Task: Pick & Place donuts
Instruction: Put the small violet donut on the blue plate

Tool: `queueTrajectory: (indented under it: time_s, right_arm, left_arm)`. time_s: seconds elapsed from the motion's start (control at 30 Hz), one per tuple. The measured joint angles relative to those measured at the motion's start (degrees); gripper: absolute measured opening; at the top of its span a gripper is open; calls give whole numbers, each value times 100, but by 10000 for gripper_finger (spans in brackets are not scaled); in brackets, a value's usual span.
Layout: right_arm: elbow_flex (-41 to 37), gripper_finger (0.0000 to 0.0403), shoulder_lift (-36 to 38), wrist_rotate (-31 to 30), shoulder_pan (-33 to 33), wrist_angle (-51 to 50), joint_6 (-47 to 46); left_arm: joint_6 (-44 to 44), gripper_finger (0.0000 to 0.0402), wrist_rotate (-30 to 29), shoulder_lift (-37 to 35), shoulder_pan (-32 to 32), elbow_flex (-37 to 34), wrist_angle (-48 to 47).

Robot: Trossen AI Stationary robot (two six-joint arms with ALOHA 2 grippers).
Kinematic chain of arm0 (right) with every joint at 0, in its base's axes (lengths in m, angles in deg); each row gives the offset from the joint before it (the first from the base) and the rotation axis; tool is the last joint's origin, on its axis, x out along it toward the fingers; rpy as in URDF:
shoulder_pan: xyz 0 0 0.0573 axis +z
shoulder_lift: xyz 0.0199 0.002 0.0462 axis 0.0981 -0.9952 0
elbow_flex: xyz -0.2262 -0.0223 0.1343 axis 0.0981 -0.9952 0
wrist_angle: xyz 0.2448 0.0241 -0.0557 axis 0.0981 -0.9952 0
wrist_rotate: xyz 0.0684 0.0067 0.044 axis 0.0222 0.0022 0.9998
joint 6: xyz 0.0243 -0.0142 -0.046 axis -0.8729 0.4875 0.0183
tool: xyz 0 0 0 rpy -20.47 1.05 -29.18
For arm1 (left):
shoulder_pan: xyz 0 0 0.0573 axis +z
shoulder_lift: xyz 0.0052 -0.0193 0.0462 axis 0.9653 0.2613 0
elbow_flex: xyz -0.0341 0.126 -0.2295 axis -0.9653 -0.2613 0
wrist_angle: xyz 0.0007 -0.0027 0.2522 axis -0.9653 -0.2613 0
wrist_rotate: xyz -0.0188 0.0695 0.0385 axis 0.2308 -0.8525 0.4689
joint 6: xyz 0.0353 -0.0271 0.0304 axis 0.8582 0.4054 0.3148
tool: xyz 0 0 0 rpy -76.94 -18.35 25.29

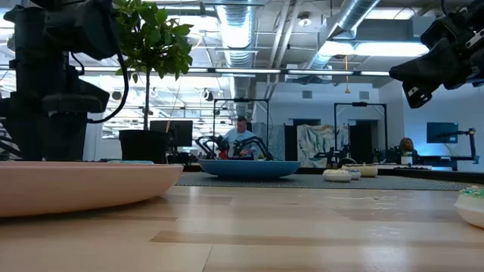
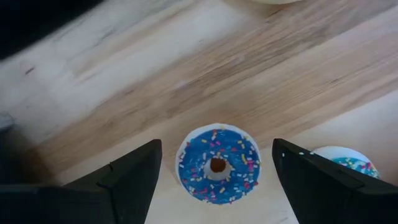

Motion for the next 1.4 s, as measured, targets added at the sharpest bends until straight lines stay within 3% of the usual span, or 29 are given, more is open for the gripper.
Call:
queueTrajectory:
  time_s: [0.37, 0.67, 0.93, 1.4]
  right_arm:
    - [0, 0, 0, 1, 0, 2, 0]
    - [1, 0, 0, 2, 0, 2, 0]
    - [1, 0, 0, 1, 0, 0, 0]
    - [-1, 0, 0, 0, 0, 0, 0]
  left_arm:
    - [0, 300, 274, 7, 2, 0, 14]
    - [-34, 300, 159, 7, 2, -20, -23]
    - [-426, 300, 434, -39, 9, -666, 671]
    - [-341, 300, 221, -11, 68, -518, 668]
